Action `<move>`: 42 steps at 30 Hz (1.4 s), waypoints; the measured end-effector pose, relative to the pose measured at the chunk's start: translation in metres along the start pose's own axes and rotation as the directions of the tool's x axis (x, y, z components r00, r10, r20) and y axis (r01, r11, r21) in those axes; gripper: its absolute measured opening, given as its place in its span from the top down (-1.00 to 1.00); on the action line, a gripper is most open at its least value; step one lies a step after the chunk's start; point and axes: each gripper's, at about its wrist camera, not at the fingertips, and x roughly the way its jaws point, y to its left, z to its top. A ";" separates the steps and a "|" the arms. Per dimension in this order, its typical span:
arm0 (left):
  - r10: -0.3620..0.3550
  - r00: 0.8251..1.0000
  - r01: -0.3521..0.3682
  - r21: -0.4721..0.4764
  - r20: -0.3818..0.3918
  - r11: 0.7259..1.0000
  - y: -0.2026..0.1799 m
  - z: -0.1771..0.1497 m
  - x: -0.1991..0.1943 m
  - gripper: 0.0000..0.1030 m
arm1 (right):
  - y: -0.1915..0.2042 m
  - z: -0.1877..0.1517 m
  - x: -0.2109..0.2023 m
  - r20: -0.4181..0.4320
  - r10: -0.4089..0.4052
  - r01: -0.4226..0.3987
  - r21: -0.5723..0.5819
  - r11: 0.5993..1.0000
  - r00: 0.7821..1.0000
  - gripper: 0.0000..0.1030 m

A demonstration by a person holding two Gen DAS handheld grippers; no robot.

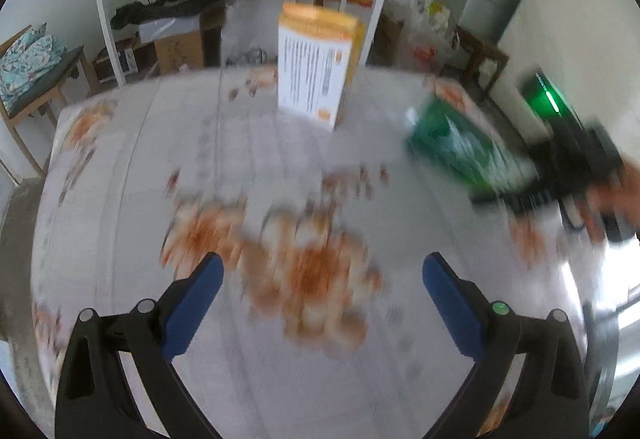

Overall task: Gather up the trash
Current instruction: 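Grasp the white-orange medicine box with the left gripper while the right gripper holds the bottle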

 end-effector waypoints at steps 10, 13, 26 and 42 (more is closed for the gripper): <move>0.133 0.980 -0.123 -0.077 0.148 0.989 -0.029 0.092 0.045 -0.90 | -0.005 -0.017 -0.001 -0.006 -0.002 0.002 0.017 1.000 1.000 -0.26; 0.187 0.967 -0.174 -0.088 0.173 0.981 -0.030 0.102 0.061 -0.90 | 0.000 -0.011 0.002 -0.012 -0.002 0.002 0.012 1.000 1.000 -0.26; -0.022 0.991 0.024 -0.014 0.129 1.000 0.019 0.132 0.113 -0.90 | 0.003 -0.012 0.000 -0.014 0.005 -0.005 0.003 1.000 1.000 -0.27; 0.007 1.000 -0.009 0.116 0.014 0.993 0.001 0.092 0.067 -0.40 | 0.019 -0.015 -0.002 0.020 -0.016 0.015 0.026 1.000 1.000 -0.24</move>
